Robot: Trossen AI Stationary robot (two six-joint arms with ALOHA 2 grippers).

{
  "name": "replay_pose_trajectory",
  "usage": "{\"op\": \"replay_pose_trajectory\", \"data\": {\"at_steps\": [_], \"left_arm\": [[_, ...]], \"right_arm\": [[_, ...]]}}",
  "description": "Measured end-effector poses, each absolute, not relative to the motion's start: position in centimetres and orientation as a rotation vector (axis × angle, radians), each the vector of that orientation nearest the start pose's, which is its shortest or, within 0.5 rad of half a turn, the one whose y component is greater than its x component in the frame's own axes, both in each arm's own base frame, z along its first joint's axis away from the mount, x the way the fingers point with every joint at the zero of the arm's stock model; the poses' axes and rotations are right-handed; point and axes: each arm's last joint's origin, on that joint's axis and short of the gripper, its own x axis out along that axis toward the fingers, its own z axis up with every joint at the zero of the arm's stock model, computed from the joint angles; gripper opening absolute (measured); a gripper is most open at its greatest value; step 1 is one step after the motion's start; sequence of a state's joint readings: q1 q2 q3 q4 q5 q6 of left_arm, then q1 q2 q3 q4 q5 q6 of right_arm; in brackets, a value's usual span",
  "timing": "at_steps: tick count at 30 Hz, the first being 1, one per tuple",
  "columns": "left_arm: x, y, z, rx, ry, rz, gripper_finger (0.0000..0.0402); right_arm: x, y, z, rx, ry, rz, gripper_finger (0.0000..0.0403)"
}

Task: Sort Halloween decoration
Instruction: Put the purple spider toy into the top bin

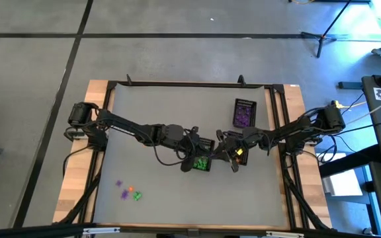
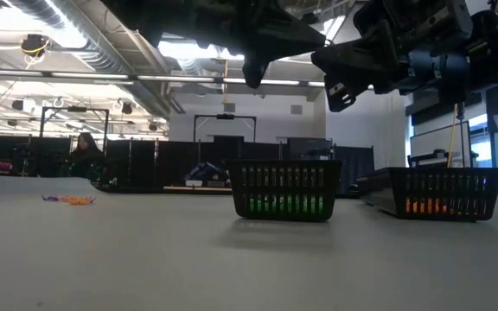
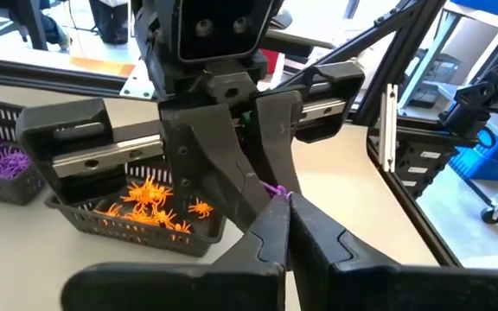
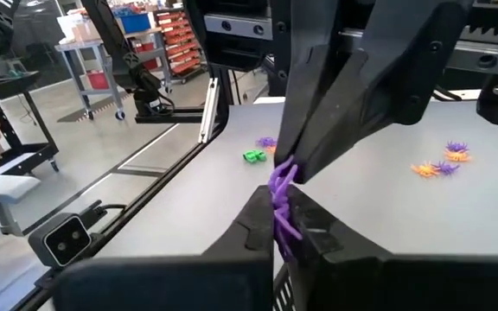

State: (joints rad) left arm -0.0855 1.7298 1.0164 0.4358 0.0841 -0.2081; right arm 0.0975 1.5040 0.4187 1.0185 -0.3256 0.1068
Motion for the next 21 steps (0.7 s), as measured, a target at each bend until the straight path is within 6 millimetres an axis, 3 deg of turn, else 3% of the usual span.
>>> {"op": "replay_pose_trajectory", "data": {"at_steps": [5,10,16,21], "left_arm": [[37.8,-3.5,22.3,-0.23,0.298,-0.132,0.0009],[37.7,-3.4,22.1,-0.224,0.321,-0.112,0.0059],[36.3,-2.8,22.6,-0.204,0.428,0.027,0.0106],[35.6,-2.6,22.8,-0.212,0.487,0.074,0.0109]], "right_arm": [[26.3,3.4,17.0,0.106,0.102,0.397,0.0013],[26.3,2.7,16.7,0.115,0.147,0.332,0.0006],[25.2,-0.4,16.5,0.185,0.31,0.094,0.0017],[22.3,-3.0,16.3,0.179,0.374,-0.169,0.0012]]}}
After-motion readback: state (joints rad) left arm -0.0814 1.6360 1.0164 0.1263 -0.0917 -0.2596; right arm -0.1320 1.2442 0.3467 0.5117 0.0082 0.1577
